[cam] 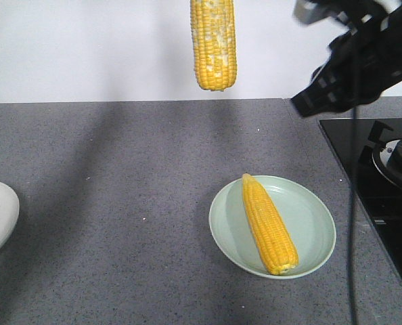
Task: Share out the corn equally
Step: 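Raise the open right gripper away from the plate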
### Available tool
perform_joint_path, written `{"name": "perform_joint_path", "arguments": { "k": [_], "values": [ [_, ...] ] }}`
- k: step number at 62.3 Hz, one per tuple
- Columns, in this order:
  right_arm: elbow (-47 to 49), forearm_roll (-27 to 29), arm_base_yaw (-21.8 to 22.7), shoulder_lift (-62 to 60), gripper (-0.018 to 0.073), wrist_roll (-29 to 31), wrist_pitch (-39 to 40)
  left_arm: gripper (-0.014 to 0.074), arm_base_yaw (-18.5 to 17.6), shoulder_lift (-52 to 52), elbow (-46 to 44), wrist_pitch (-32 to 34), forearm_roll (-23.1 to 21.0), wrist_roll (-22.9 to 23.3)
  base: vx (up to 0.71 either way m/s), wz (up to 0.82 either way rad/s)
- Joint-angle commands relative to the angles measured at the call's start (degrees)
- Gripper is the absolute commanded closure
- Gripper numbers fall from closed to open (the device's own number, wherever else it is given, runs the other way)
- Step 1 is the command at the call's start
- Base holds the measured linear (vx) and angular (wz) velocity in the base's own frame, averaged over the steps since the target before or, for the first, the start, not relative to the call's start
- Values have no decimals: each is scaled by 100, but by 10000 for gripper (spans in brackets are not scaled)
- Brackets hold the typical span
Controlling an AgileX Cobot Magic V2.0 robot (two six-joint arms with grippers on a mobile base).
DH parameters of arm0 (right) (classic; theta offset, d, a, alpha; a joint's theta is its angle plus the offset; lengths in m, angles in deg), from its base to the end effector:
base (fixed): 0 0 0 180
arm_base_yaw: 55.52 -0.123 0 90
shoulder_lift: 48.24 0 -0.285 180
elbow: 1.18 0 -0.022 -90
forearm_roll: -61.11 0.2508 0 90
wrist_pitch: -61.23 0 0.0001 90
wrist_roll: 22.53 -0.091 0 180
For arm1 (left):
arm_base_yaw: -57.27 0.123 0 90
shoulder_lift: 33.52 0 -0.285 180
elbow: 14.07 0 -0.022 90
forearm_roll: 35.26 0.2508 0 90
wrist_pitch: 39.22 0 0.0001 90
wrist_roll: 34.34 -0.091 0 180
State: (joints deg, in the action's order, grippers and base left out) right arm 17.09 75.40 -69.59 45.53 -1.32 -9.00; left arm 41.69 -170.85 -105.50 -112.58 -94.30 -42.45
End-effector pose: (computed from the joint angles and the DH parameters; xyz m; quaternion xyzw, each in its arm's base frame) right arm 0.2922 0.0950 0.4188 -0.2819 0.9053 0.1058 0.2995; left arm 0.3885 -0.1860 0.4923 0.2686 0.7108 -0.5063 0.4078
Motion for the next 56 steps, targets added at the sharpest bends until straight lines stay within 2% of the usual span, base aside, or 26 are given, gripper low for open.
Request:
{"name": "perform_joint_path", "arguments": {
  "k": [1,29,56],
  "values": [
    [156,16,37,-655,568,60,295,603,0,398,-384,160,-328,62,0,0],
    [156,-519,37,-2283,568,55,289,605,0,398,-384,168,-328,62,0,0],
    [150,-664,37,-2499,568,18,219,603,5,398,-384,163,-328,115,0,0]
  ]
}}
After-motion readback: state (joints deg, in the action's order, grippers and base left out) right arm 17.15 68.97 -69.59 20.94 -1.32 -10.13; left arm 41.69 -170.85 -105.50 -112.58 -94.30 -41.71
